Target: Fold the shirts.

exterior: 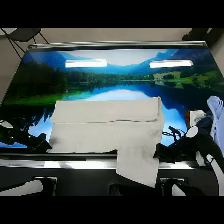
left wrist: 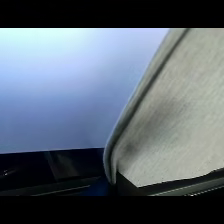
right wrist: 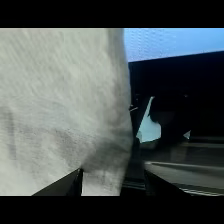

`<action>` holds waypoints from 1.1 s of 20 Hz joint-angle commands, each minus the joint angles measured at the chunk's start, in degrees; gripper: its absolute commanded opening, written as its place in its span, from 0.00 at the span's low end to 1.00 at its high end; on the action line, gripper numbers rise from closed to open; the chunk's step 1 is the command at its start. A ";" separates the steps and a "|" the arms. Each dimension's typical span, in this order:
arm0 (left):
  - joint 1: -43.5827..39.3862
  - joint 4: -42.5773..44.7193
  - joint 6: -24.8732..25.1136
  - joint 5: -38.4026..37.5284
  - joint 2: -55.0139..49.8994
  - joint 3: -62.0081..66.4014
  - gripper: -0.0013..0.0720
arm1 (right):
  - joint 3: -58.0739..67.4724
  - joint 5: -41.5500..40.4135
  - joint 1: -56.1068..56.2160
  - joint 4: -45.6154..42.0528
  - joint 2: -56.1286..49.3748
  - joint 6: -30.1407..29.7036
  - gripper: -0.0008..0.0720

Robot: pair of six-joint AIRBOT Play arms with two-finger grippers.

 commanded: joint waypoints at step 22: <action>-9.27 -7.91 -9.77 4.66 -10.91 38.69 0.05 | 45.42 -18.14 2.80 8.98 -20.57 3.91 0.07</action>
